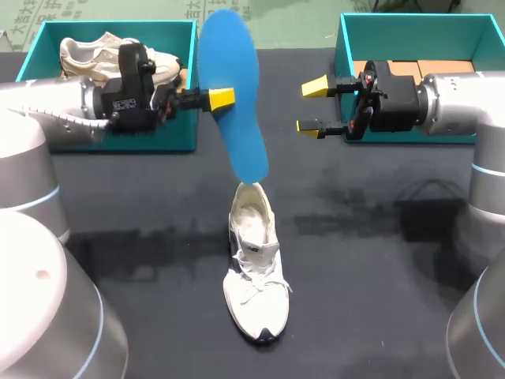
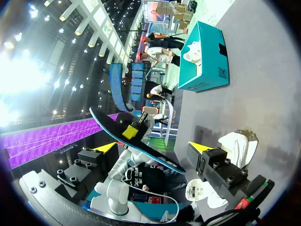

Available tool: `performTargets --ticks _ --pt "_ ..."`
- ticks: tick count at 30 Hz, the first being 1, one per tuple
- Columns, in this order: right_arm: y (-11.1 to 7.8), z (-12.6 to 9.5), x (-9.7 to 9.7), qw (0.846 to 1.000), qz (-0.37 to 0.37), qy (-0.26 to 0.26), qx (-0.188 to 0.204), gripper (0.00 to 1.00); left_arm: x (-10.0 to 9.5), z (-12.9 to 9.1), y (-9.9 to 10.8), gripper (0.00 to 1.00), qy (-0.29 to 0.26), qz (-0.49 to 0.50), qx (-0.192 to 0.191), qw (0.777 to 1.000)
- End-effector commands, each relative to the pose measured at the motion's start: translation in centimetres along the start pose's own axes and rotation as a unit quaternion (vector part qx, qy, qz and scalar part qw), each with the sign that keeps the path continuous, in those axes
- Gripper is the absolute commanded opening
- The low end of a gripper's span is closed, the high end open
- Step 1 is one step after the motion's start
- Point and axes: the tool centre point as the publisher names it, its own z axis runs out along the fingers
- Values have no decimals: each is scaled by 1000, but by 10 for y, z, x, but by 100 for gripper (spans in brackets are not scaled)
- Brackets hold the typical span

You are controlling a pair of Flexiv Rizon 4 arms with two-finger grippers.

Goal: Take the shoe out of the shoebox, open the shoe tongue, remove and reinsert the insole, then place the shoe into the shoebox

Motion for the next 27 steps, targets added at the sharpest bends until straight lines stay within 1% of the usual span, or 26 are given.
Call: performTargets --ticks 1,2,3,11,12,13,15,16,20,21,27 --pt "-1 0 0 1000 0 -1 -1 100 -4 4 5 0 18 -315 21 949" --pt "-1 0 0 1000 0 -1 -1 100 -4 5 7 0 8 -303 12 953" --pt "-1 0 0 1000 0 -1 -1 100 -4 5 9 0 -11 -259 -2 966" --pt "-1 0 0 1000 0 -1 -1 100 -4 5 9 0 -11 -259 -2 966" --pt "-1 0 0 1000 0 -1 -1 100 -6 8 13 0 -22 -268 -7 963" --pt "-1 0 0 1000 0 -1 -1 100 -8 9 17 0 -20 -293 -10 956" --pt "-1 0 0 1000 0 -1 -1 100 -14 9 21 0 -4 -350 -8 937" --pt "-1 0 0 1000 0 -1 -1 100 -16 9 24 0 -7 -364 -12 931" --pt "-1 0 0 1000 0 -1 -1 100 -22 10 32 0 11 -428 -25 903" --pt "-1 0 0 1000 0 -1 -1 100 -24 11 33 0 12 -436 -26 899" --pt "-1 0 0 1000 0 -1 -1 100 -26 9 45 0 15 -450 -31 893"
